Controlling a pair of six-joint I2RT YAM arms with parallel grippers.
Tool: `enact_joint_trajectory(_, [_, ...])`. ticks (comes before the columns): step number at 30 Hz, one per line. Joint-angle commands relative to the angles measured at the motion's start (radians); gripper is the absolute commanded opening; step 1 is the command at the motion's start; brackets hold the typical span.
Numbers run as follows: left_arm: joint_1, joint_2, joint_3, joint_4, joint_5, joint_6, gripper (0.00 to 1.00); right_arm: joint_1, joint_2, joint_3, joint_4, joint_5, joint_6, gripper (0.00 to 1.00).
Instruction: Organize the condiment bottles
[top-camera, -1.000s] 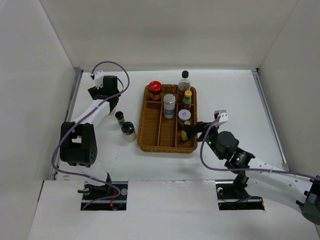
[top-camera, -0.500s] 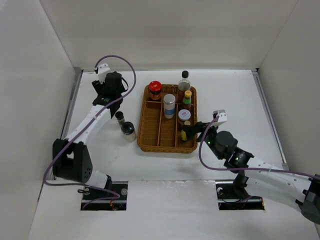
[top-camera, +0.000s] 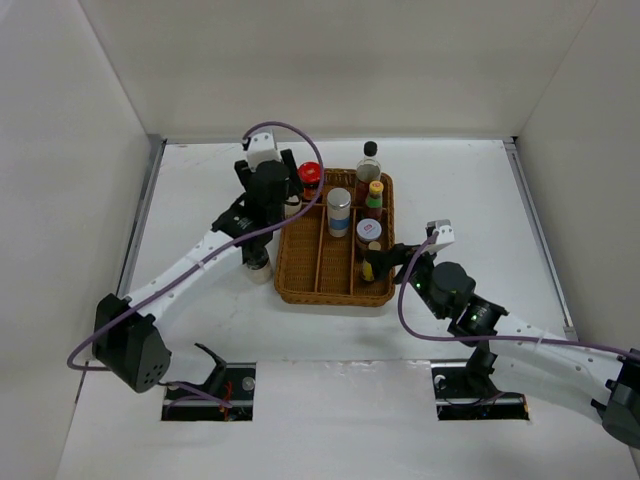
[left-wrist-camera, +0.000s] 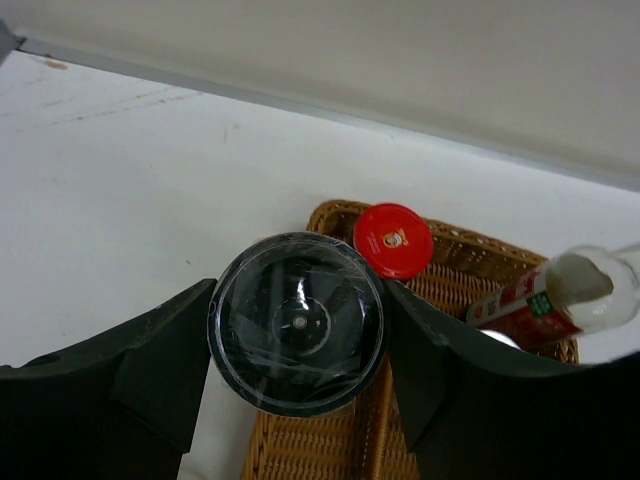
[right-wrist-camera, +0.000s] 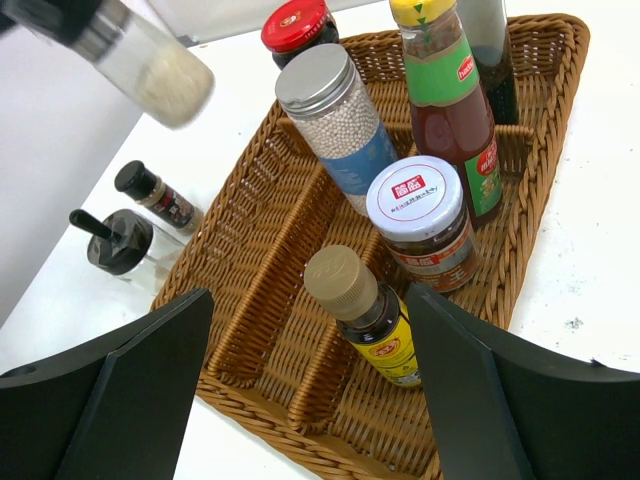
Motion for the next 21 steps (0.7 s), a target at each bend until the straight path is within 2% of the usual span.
enact_joint_trajectory(1, [-0.038, 0.012, -0.014, 0.102, -0.023, -0.029, 0.52, 0.005, -0.007, -0.002, 0.056, -0.007, -0.001, 0.85])
enact_joint_trajectory(9, [-0.081, 0.119, -0.073, 0.185, 0.000, -0.076, 0.52, 0.000, 0.005, 0.000, 0.059, -0.004, -0.004, 0.85])
enact_joint_trajectory(21, [-0.092, 0.266, -0.063, 0.271, 0.026, -0.035, 0.54, 0.003, 0.001, 0.001, 0.058, -0.013, -0.001, 0.85])
